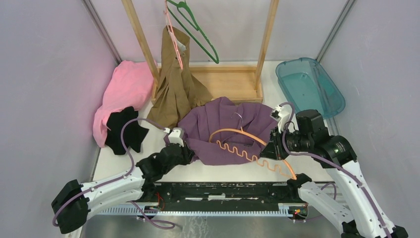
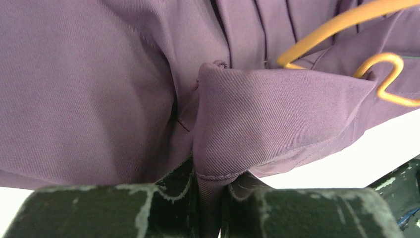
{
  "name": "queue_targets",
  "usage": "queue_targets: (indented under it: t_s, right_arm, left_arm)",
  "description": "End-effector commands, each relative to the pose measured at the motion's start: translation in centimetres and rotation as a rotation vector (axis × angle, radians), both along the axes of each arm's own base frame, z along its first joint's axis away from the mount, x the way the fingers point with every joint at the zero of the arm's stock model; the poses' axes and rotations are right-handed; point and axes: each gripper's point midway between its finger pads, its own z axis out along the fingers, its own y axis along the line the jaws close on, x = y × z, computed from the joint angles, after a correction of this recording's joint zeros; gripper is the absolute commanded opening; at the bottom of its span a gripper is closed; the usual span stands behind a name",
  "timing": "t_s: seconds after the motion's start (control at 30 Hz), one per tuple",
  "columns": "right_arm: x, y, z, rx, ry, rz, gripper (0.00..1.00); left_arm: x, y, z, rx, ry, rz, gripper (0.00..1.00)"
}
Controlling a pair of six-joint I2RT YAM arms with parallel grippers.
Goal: Place the skirt on the hanger
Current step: Hang the skirt on the hanger.
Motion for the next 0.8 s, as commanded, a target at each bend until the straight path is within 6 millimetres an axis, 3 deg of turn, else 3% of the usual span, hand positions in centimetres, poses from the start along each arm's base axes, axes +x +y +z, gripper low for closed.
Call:
queue_targets:
  t_s: [0.0,0.2,0.57,0.77]
  right_arm:
    - [-0.5,1.0,1.7,0.058,-0.065,0.057,0.01]
    - [-0.8,0.5,3.7,0.064,-0.140,0.056,0.01]
    - [-2.5,-0.5,7.2,0.079,-0.227,0.071,0.01]
    - [-3.8,-0.5,7.5,0.102,-0.209,0.098,0.02]
  left_arm:
    - [2.2,-0.2,2.9,-0.050,-0.157,0.037,0.19]
    - [2.1,-2.0,4.2,-0.062,-0.228,-0.088,0.08]
    - [1.2,-3.4,7.5,-0.113,-0.346,-0.228,0.08]
    - [1.7,-3.4,10.2,-0.031,-0.412,-0.277,0.09]
